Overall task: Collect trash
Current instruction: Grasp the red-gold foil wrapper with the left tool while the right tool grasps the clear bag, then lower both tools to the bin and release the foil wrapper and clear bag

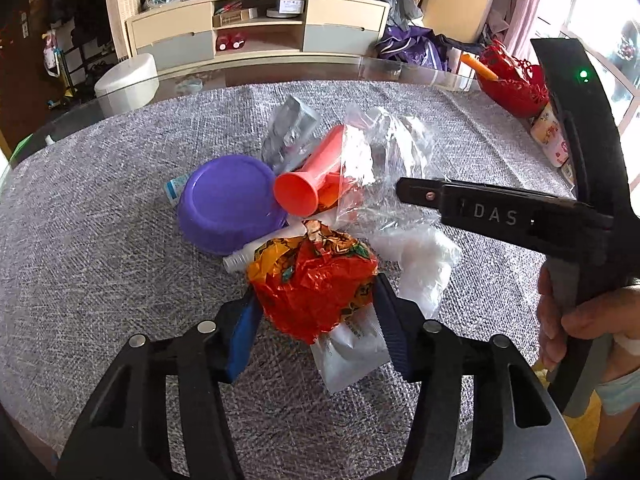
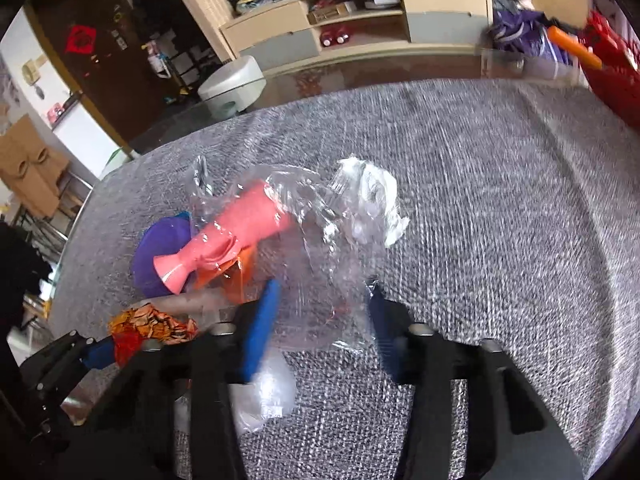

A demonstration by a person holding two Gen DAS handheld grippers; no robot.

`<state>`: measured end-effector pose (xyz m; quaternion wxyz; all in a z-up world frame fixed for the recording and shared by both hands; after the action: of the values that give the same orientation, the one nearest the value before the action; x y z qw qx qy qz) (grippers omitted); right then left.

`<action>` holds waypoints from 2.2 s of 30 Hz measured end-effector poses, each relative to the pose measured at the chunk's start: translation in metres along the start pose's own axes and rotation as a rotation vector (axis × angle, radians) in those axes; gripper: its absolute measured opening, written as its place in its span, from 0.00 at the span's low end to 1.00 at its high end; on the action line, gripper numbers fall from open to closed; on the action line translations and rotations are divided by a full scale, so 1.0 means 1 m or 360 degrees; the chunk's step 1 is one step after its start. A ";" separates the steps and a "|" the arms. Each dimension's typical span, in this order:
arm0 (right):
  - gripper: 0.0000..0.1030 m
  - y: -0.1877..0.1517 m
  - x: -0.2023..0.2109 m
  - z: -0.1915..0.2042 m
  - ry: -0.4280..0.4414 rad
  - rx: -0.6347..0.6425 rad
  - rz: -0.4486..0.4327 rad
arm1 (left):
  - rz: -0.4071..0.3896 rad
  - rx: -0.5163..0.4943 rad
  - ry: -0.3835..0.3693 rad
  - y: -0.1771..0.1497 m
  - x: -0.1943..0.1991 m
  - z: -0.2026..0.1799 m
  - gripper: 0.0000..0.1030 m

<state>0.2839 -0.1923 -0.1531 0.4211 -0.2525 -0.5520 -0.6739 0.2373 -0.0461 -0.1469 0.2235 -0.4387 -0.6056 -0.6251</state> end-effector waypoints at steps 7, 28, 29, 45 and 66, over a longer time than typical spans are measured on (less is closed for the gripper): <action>0.11 -0.003 0.011 0.004 -0.0020 0.0081 -0.0013 | -0.0041 -0.0013 -0.0009 0.001 0.011 0.005 0.45; 0.08 0.007 0.127 0.022 -0.0002 0.0147 -0.0359 | -0.0319 -0.0056 0.0097 0.008 0.103 -0.005 0.43; 0.08 0.004 0.135 0.027 -0.0015 0.0165 -0.0376 | -0.0328 -0.0061 0.0100 0.006 0.109 -0.006 0.43; 0.08 -0.122 0.203 0.050 -0.0001 0.0256 -0.0333 | -0.0385 -0.0049 0.0092 -0.100 0.197 -0.038 0.43; 0.08 -0.246 0.074 0.021 -0.0083 0.0067 0.0282 | 0.0212 0.0087 -0.0086 -0.219 0.071 -0.040 0.43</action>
<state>0.0342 -0.1852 -0.2187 0.4698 -0.3089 -0.5522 -0.6156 0.0123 -0.0298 -0.2070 0.2600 -0.4886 -0.5976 -0.5801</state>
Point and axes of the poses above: each gripper's, at about its wrist camera, not at the fingertips, and x roughly against the way its jaws point, z to its left, y to its top, the point moved 1 cm from there along -x, roughly the way its jaws point, and after that the axes turned 1 degree about -y, right-handed, at the moved point
